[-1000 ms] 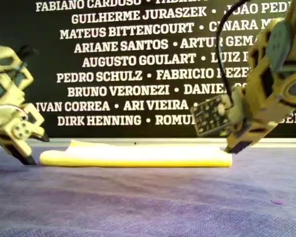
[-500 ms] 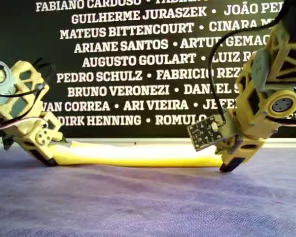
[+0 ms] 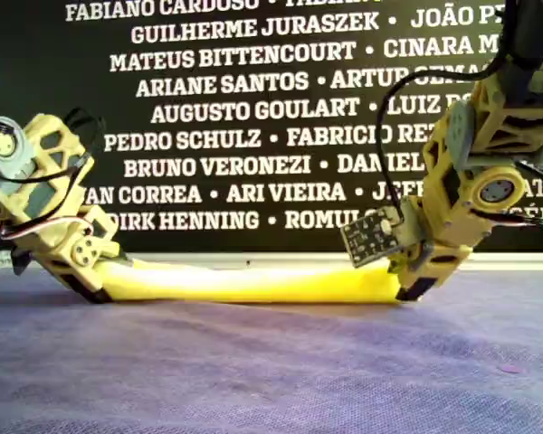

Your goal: Fold a cloth

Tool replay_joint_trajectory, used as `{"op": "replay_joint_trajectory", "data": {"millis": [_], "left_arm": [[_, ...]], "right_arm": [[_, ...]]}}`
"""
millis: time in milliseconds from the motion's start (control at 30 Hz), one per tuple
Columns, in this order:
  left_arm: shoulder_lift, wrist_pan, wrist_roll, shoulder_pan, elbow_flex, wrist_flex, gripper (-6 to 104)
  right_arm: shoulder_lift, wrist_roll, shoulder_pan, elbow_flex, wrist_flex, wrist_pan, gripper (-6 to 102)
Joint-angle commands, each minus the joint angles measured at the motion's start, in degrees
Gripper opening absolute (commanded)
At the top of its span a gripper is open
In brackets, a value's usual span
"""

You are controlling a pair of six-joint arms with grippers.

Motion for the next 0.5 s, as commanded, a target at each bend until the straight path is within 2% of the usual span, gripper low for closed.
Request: {"op": "replay_joint_trajectory", "data": {"millis": [0, 467], "left_arm": [[0.4, -0.4, 0.4, -0.5, -3.2, -1.1, 92], [0.4, -0.4, 0.4, -1.0, -2.3, -0.9, 92]], "right_arm": [[1.5, 0.26, 0.4, -4.6, 1.1, 0.4, 64], [-0.5, -0.53, 0.4, -7.8, 1.1, 0.3, 61]]}}
